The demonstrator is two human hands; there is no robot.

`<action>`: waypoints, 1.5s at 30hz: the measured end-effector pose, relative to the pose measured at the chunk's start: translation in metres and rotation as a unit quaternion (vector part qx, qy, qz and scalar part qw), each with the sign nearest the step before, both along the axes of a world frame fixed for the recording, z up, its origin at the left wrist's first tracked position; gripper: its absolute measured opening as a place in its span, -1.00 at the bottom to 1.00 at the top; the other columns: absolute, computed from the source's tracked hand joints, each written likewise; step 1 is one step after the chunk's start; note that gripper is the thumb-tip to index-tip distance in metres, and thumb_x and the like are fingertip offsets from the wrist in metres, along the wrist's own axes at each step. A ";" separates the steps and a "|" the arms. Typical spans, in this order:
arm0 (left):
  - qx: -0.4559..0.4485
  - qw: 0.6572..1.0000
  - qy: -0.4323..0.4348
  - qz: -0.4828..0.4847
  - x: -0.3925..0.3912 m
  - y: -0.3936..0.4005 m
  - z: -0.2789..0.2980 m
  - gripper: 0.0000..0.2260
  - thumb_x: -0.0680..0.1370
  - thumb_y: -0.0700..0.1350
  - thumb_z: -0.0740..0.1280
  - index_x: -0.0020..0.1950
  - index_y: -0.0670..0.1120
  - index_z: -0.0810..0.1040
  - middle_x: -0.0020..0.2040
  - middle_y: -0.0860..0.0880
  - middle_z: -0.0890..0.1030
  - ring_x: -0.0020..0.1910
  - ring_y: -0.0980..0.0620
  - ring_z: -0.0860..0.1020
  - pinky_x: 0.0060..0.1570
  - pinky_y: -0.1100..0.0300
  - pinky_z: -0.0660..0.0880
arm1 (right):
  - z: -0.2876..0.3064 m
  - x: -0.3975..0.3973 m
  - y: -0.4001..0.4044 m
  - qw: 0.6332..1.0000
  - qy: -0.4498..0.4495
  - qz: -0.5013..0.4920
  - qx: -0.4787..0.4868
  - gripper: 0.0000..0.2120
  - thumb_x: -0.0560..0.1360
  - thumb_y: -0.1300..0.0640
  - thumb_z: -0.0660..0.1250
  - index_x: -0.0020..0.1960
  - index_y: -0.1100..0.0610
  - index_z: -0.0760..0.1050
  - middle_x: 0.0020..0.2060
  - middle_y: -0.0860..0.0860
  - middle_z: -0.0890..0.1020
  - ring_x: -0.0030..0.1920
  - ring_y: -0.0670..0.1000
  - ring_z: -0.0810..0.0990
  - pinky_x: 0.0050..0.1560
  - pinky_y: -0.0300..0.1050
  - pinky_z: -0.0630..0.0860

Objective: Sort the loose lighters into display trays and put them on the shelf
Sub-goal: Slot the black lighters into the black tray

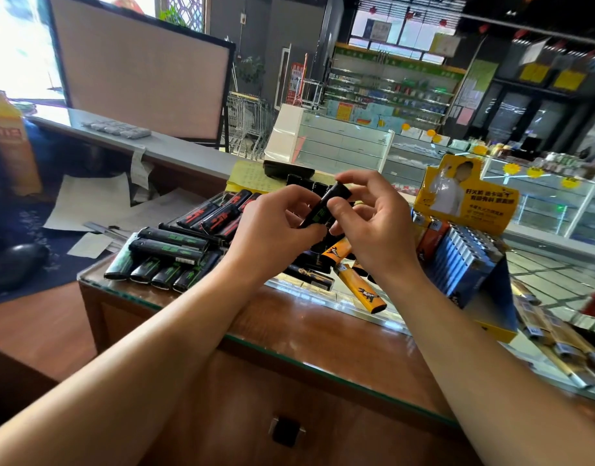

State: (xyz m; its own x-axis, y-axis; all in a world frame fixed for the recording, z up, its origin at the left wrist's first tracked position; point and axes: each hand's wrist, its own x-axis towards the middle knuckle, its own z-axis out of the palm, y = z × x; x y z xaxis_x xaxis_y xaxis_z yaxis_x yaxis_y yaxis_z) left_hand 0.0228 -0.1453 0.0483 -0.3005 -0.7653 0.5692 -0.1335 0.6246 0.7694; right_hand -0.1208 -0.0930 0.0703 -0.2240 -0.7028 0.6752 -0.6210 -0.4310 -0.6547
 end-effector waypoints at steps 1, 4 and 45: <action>-0.007 1.000 -0.002 0.010 0.000 0.000 0.000 -0.79 0.41 -0.09 0.52 0.01 0.03 0.64 -0.21 0.07 0.64 -0.27 0.10 0.64 -0.19 -0.03 0.63 | 0.000 0.000 0.000 1.000 -0.003 -0.002 0.000 -0.79 0.52 0.23 0.40 0.11 0.04 0.52 -0.13 -0.07 0.63 -0.38 -0.05 0.65 -0.30 -0.13 0.60; -0.022 0.999 -0.002 0.027 -0.001 0.001 0.000 -0.78 0.39 -0.10 0.53 0.00 0.02 0.61 -0.21 0.06 0.63 -0.26 0.07 0.63 -0.23 -0.03 0.62 | 0.000 0.000 0.000 1.000 -0.004 -0.006 0.002 -0.80 0.52 0.21 0.40 0.10 0.01 0.52 -0.13 -0.07 0.63 -0.38 -0.04 0.65 -0.31 -0.15 0.59; -0.038 0.997 0.030 0.061 0.004 0.004 0.007 -0.78 0.53 -0.14 0.39 0.18 -0.03 0.62 0.03 0.08 0.69 -0.10 0.21 0.65 -0.03 0.25 0.60 | 0.008 -0.019 -0.005 0.990 -0.110 -0.046 -0.072 -0.84 0.49 0.26 0.41 -0.01 0.03 0.57 -0.19 -0.02 0.64 -0.23 -0.07 0.63 -0.26 -0.22 0.57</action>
State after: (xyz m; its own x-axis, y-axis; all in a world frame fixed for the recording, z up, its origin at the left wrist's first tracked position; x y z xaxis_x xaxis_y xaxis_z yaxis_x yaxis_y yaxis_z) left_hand 0.0273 -0.1417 0.0555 -0.1712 -0.7485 0.6407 -0.1663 0.6629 0.7300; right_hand -0.1401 -0.0984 0.0785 -0.4350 -0.5722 0.6952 -0.5112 -0.4787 -0.7139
